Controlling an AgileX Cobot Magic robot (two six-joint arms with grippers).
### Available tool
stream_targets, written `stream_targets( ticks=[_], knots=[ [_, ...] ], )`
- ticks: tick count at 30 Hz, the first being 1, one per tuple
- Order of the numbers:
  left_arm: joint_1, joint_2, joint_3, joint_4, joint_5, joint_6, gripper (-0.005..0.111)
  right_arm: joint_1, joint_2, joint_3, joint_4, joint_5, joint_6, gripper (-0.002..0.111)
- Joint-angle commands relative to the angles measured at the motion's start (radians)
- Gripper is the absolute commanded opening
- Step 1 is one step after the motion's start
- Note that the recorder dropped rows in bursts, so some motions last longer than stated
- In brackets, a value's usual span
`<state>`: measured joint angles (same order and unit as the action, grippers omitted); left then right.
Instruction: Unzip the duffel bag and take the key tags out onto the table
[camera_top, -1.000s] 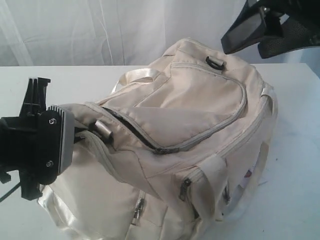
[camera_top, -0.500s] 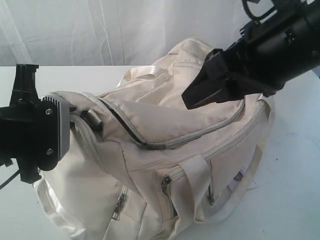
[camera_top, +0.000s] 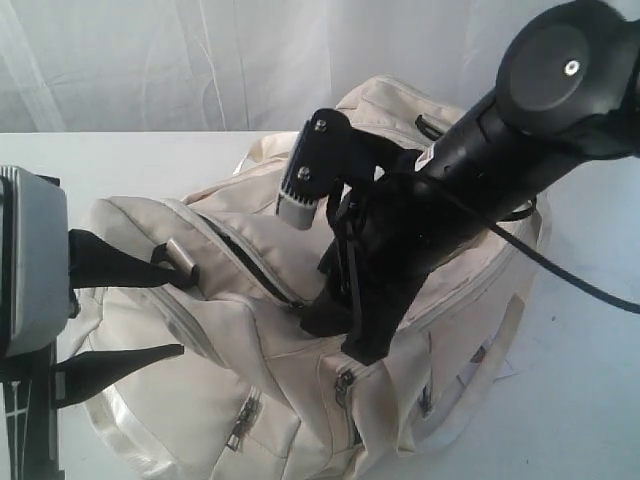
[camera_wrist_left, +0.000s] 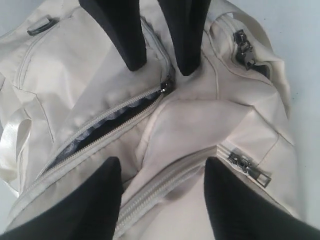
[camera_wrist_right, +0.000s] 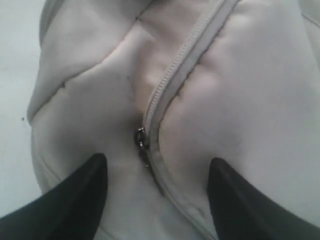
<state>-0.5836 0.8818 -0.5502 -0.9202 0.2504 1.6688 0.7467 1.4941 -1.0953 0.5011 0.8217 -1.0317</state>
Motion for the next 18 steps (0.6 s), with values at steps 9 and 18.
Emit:
stream_targets(
  ticks=[9, 18],
  knots=[
    [0.001, 0.005, -0.004, -0.133, 0.034, 0.002, 0.053, 0.059, 0.022, 0.003, -0.254, -0.226, 0.024, 0.054],
    [0.001, 0.005, -0.004, -0.147, 0.034, 0.012, 0.053, 0.059, -0.015, 0.003, -0.256, -0.235, 0.031, 0.050]
  ],
)
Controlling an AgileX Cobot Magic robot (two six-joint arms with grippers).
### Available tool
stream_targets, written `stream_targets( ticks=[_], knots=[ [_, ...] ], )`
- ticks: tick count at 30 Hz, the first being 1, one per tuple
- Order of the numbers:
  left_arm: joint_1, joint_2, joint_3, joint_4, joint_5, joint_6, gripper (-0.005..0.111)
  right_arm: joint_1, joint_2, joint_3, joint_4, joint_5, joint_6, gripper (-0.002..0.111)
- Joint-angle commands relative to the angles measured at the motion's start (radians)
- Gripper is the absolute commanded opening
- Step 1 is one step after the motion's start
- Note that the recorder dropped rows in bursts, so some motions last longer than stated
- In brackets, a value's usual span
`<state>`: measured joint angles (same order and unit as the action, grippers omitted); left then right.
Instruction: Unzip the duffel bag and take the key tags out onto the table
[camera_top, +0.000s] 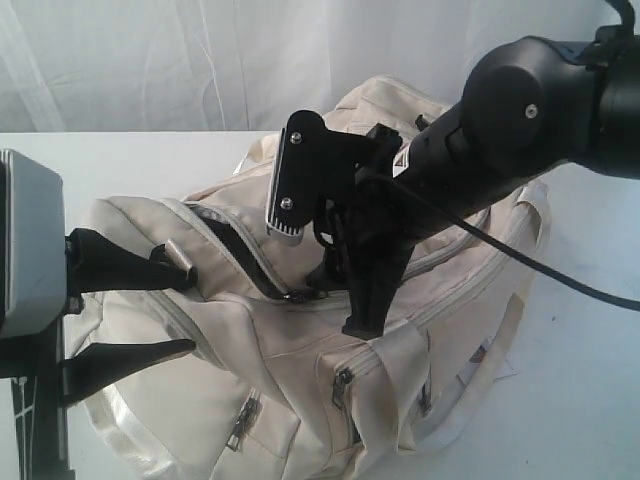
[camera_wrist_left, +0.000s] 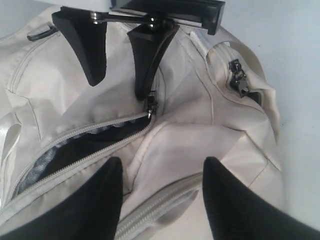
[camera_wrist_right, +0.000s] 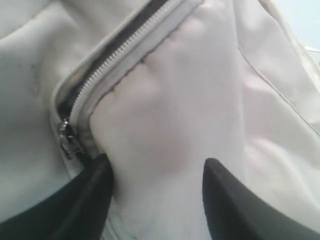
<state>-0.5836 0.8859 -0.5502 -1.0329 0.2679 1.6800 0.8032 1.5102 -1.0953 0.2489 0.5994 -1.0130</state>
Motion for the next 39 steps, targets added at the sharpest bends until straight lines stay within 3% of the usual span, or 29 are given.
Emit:
stream_targets(
  ticks=[1, 10, 24, 32, 39],
  knots=[
    [0.001, 0.000, -0.004, -0.034, 0.017, 0.001, 0.053, 0.003, -0.042, 0.003, -0.003, 0.002, 0.015, 0.048],
    [0.001, 0.000, -0.004, -0.067, 0.017, 0.028, 0.053, 0.003, -0.086, 0.003, 0.028, 0.209, -0.050, 0.042],
    [0.001, 0.000, -0.004, -0.087, 0.039, 0.056, 0.053, 0.027, -0.030, 0.003, 0.150, 0.206, -0.116, 0.032],
    [0.001, 0.000, -0.004, -0.087, 0.039, 0.065, 0.053, 0.062, 0.028, 0.003, 0.074, 0.099, -0.141, 0.032],
    [0.001, 0.000, -0.004, -0.087, 0.039, 0.069, 0.053, 0.062, 0.047, 0.003, -0.025, 0.116, -0.129, 0.032]
  ],
)
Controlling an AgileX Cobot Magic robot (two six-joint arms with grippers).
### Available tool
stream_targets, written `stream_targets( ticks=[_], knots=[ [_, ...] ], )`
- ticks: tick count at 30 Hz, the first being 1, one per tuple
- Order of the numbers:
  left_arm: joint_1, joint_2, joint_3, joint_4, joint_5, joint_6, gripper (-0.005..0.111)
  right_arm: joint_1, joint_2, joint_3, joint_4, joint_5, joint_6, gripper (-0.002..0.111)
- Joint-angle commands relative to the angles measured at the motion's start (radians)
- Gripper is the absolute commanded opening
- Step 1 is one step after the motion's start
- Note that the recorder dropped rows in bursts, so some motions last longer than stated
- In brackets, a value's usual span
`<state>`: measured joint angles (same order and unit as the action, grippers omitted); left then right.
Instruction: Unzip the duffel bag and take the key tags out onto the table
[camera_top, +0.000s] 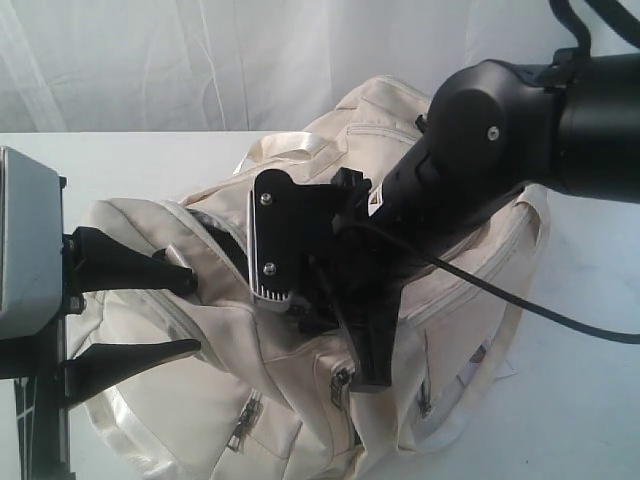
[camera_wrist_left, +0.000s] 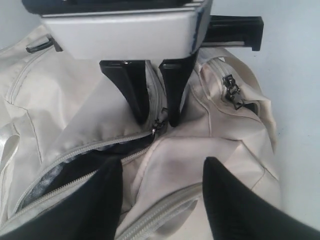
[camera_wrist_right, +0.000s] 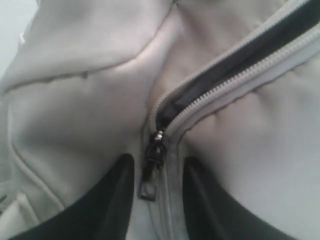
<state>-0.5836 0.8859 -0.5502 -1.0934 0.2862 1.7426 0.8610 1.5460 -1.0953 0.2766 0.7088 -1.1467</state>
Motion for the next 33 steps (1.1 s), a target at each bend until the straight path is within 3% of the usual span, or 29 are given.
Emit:
stream_targets(
  ticks=[1, 3, 11, 22, 33],
  knots=[
    [0.001, 0.000, -0.004, -0.026, 0.021, 0.006, 0.053, 0.004, 0.013, 0.003, -0.052, 0.007, 0.007, 0.032],
    [0.001, 0.000, -0.004, -0.026, 0.021, 0.006, 0.053, 0.004, 0.013, 0.003, -0.052, 0.003, 0.007, 0.030],
    [0.001, 0.000, -0.004, -0.026, 0.021, 0.006, 0.053, 0.004, 0.013, 0.003, -0.046, 0.006, 0.007, 0.000],
    [0.001, 0.000, -0.004, -0.026, 0.024, 0.046, 0.053, 0.004, -0.017, 0.003, -0.107, 0.010, 0.015, 0.000],
    [0.000, 0.008, -0.004, -0.129, 0.103, 0.224, 0.053, 0.004, -0.039, 0.003, -0.314, 0.057, 0.210, 0.000]
  ],
)
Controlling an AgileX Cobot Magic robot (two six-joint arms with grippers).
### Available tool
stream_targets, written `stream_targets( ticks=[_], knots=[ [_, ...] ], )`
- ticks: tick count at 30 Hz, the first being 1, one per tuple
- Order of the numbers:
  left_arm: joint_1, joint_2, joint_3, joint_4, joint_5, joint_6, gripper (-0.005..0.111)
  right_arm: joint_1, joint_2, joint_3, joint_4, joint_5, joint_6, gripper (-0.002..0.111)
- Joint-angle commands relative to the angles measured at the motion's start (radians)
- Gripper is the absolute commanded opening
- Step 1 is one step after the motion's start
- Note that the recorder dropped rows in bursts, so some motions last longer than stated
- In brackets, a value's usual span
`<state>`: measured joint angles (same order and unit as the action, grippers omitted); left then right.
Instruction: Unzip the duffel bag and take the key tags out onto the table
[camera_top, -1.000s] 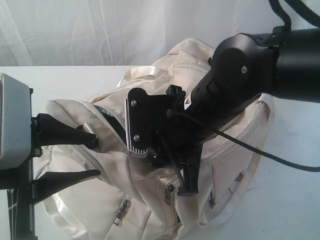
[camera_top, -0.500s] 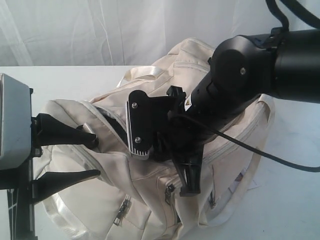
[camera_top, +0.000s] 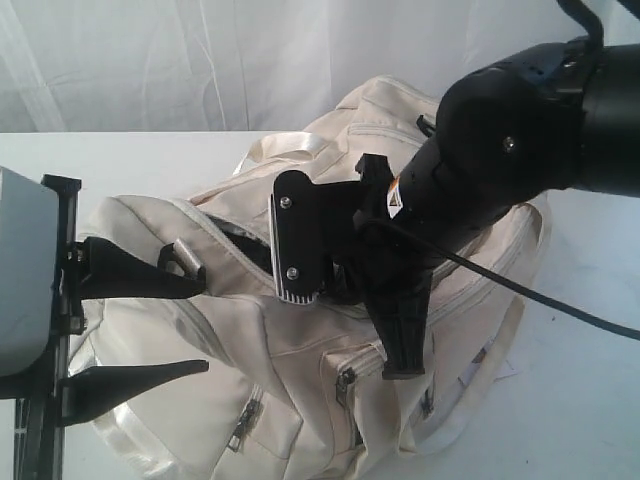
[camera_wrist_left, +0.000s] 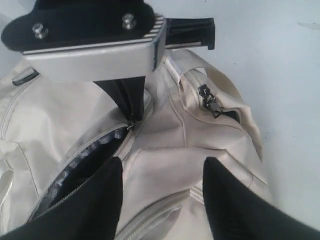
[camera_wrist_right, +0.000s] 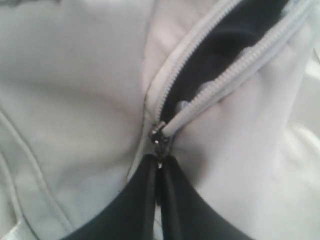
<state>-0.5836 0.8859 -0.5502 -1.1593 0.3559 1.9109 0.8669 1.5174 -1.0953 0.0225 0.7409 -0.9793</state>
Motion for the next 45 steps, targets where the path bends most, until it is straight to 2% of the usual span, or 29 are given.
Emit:
stream_targets(
  ticks=[1, 5, 7, 20, 22, 27, 32, 45],
  knots=[
    [0.000, 0.018, -0.004, -0.070, 0.037, 0.062, 0.053, -0.002, -0.012, 0.003, -0.060, 0.024, 0.043, 0.000],
    [0.000, 0.074, -0.004, -0.109, 0.041, 0.148, 0.053, -0.002, -0.028, -0.001, -0.034, 0.020, 0.043, 0.000],
    [0.000, 0.108, -0.011, -0.182, 0.043, 0.207, 0.053, -0.002, -0.039, -0.001, -0.011, 0.015, 0.043, 0.000],
    [0.000, 0.322, -0.076, -0.193, 0.059, 0.207, 0.053, -0.002, -0.101, -0.001, 0.007, 0.060, 0.043, 0.000],
    [0.000, 0.331, -0.079, -0.193, 0.046, 0.207, 0.045, -0.002, -0.101, -0.001, 0.007, 0.067, 0.043, 0.000],
    [0.000, 0.315, -0.079, -0.193, -0.043, 0.205, 0.001, -0.002, -0.101, -0.001, 0.007, 0.074, 0.048, 0.000],
    [0.000, 0.266, -0.079, -0.188, -0.112, 0.186, 0.000, -0.002, -0.101, -0.001, 0.007, 0.079, 0.068, 0.000],
    [0.000, 0.142, -0.027, -0.054, -0.217, 0.146, 0.000, -0.002, -0.099, -0.001, -0.042, 0.082, 0.131, 0.000]
  ],
)
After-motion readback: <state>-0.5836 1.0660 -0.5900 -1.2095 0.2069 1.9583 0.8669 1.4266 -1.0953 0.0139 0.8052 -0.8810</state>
